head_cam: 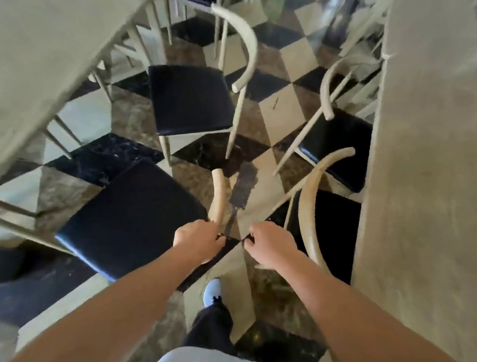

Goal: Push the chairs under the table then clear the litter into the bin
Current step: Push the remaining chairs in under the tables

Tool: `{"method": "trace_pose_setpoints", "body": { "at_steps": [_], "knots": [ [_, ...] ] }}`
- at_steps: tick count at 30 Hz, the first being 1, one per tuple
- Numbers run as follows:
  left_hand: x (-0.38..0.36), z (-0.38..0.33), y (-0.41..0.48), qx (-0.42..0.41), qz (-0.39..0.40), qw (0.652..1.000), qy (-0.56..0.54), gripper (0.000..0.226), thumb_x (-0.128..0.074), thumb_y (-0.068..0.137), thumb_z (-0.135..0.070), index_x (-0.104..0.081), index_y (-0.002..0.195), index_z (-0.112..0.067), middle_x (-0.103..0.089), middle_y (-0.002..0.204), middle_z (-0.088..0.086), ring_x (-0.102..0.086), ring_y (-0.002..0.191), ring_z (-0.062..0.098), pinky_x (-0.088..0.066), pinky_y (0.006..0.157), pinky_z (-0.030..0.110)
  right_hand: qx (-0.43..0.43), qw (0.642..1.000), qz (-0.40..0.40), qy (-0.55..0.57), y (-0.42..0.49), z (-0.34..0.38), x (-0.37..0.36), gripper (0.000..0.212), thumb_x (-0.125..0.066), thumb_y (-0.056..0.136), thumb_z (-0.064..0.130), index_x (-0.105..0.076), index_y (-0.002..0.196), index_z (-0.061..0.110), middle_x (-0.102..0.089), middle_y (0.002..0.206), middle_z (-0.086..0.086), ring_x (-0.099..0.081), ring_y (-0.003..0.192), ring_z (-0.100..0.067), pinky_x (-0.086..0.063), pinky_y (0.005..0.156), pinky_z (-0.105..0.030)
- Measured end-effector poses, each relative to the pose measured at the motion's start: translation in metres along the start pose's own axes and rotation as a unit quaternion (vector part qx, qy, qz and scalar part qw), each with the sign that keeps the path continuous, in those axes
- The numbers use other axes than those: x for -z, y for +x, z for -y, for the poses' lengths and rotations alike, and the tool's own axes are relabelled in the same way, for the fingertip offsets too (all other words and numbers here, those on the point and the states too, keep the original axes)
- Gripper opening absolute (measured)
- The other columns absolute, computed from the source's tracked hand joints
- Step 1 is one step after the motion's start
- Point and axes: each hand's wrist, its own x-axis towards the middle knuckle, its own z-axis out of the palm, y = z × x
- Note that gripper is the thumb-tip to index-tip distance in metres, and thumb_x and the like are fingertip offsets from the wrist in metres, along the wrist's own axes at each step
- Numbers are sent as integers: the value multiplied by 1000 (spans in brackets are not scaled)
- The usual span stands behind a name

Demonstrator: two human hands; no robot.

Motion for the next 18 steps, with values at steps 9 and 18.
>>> {"method": "trace_pose_setpoints", "body": {
  "at_steps": [9,18],
  "knots": [
    [-25,32,-60,221,-40,972,-67,43,-43,98,-55,-61,112,-18,-64,103,4,-64,93,27,-47,67,35,211,974,6,-84,38,7,13,25,-58,97,38,-57,113,19,-64,107,-3,-65,100,-23,-57,84,-40],
    [-92,-15,-129,382,-107,911,-115,38,-50,93,-55,-62,110,-23,-66,105,5,-66,94,30,-46,69,36,306,940,-38,-147,29,-25,-12,28,-50,101,41,-57,117,20,-63,115,-3,-64,103,-22,-53,76,-35]
  ]
}}
